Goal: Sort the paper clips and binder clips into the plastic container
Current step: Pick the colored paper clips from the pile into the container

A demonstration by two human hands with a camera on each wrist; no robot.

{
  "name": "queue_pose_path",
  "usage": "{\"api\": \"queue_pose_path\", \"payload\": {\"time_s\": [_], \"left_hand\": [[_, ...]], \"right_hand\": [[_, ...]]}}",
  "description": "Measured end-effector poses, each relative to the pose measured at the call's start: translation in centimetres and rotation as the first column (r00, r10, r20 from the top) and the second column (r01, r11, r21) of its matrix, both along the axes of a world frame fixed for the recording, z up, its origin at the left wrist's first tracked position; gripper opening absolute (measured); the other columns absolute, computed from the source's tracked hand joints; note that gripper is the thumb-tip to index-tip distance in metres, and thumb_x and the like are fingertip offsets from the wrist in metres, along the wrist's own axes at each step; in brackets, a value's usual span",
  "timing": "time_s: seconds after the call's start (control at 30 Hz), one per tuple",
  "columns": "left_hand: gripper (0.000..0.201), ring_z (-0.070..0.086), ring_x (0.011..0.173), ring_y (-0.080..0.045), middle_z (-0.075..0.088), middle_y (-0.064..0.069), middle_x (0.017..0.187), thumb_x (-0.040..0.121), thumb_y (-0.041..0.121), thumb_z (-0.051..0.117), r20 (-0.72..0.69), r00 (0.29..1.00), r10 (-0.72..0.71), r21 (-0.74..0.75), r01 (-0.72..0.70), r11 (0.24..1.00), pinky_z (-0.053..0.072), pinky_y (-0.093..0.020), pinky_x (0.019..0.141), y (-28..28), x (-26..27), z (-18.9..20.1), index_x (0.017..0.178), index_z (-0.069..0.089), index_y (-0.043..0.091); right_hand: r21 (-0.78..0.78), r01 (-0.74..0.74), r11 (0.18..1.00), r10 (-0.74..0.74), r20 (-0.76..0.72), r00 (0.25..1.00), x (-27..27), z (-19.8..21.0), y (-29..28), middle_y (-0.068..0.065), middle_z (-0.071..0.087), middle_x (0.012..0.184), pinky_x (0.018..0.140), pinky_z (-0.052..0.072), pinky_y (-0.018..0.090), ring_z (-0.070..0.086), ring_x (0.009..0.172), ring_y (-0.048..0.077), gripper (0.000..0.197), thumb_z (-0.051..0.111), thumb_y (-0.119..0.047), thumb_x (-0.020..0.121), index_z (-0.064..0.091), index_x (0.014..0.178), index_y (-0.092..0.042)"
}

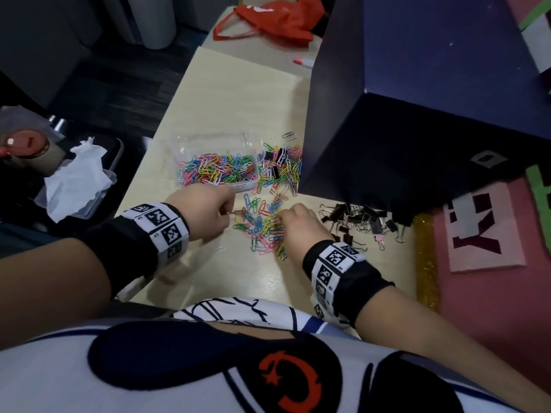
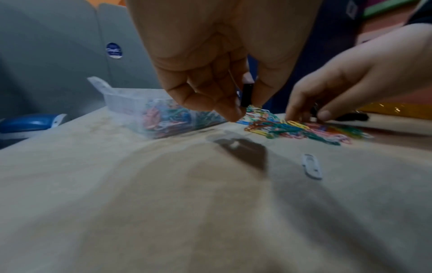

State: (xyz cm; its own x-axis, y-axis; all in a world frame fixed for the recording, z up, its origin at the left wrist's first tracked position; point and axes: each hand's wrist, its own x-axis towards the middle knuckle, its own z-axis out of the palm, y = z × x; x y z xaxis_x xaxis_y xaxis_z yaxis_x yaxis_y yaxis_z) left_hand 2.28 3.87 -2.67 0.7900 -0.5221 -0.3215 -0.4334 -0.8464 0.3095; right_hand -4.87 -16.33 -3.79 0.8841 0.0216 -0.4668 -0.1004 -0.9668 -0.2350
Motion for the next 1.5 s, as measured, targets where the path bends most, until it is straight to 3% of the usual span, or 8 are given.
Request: {"api": "queue_pose_path", "payload": {"time_s": [0.2,0.33,0.6,0.77,1.03,1.17,1.3,1.5], "left_hand": [[0.013,0.052,0.082,-0.019,0.052,0.008,0.085,0.083,0.020,0.058,-0.015,0.996,0.093,-0.100,-0.094,0.991,0.041,-0.028,0.070,2.4,1.4,0.0,0.084,0.047,0.028],[0.007,0.053,0.087,-0.021,0.052,0.005,0.090,0.086,0.022,0.057,-0.015,0.993,0.114,-0.103,-0.115,0.988,0.043,-0.030,0.073,3.2,1.7,0.2,0.089,0.051,0.023],[0.010,0.052,0.080,-0.018,0.058,0.006,0.082,0.088,0.026,0.060,-0.038,0.994,0.106,-0.126,-0.110,0.986,0.045,-0.030,0.073,4.6,1.6,0.3,0.096,0.057,0.021],[0.013,0.060,0.086,-0.017,0.065,0.006,0.086,0.083,0.028,0.066,-0.045,0.998,0.033,-0.124,-0.038,0.992,0.044,-0.025,0.074,3.5,1.1,0.8,0.095,0.064,0.022],[0.022,0.062,0.088,-0.017,0.068,0.006,0.088,0.083,0.031,0.067,-0.037,0.997,-0.064,-0.167,0.057,0.984,0.043,-0.024,0.073,-0.9,0.3,1.2,0.103,0.065,0.023],[0.030,0.062,0.084,-0.012,0.069,0.011,0.090,0.084,0.033,0.065,-0.090,0.995,-0.049,-0.156,0.035,0.987,0.045,-0.024,0.071,-2.4,0.4,0.4,0.111,0.056,0.025],[0.044,0.059,0.110,-0.023,0.061,-0.003,0.125,0.089,0.034,0.058,-0.047,0.999,0.015,-0.109,-0.020,0.994,0.048,-0.034,0.090,-2.8,1.2,0.1,0.130,0.049,0.020],[0.054,0.044,0.129,-0.026,0.043,-0.008,0.144,0.091,0.030,0.054,0.004,1.000,0.017,-0.087,-0.017,0.996,0.037,-0.036,0.105,-4.0,2.5,-0.3,0.141,0.038,0.015]], "right_hand": [[0.111,0.132,0.985,-0.149,0.163,0.975,2.5,-0.3,0.9,0.005,0.033,0.147,0.112,0.029,0.035,0.033,0.134,0.025,0.045,0.040,-0.015,0.096,0.042,0.140,-0.021],[0.045,0.025,0.999,-0.029,0.085,0.996,2.7,-1.0,1.6,0.003,0.016,0.159,0.117,0.018,0.036,0.016,0.144,0.025,0.051,0.038,-0.012,0.095,0.032,0.144,-0.024],[0.029,0.018,0.999,-0.024,0.211,0.977,1.7,-0.3,3.3,0.000,0.048,0.123,0.100,0.039,0.036,0.042,0.117,0.021,0.026,0.046,-0.025,0.095,0.059,0.117,-0.023],[0.266,0.015,0.964,-0.087,0.262,0.961,3.0,1.7,4.4,-0.005,0.055,0.107,0.089,0.044,0.024,0.056,0.093,0.009,0.025,0.056,-0.029,0.093,0.063,0.116,-0.022],[0.151,-0.032,0.988,-0.005,0.240,0.971,1.2,1.8,3.1,0.002,0.065,0.104,0.084,0.041,0.025,0.059,0.099,0.020,0.023,0.056,-0.035,0.092,0.070,0.107,-0.023],[0.102,0.177,0.979,-0.197,0.239,0.951,0.1,2.1,0.0,0.000,0.062,0.100,0.078,0.046,0.029,0.058,0.091,0.019,0.022,0.049,-0.035,0.094,0.067,0.099,-0.022],[0.101,0.524,0.845,-0.533,0.232,0.814,-0.3,1.6,-3.7,0.007,0.062,0.108,0.073,0.041,0.027,0.058,0.093,0.023,0.026,0.042,-0.030,0.097,0.062,0.108,-0.016],[0.003,0.623,0.782,-0.594,0.306,0.744,-0.6,1.1,-4.9,0.007,0.045,0.123,0.091,0.041,0.035,0.044,0.117,0.027,0.032,0.049,-0.033,0.093,0.053,0.121,-0.019]]}}
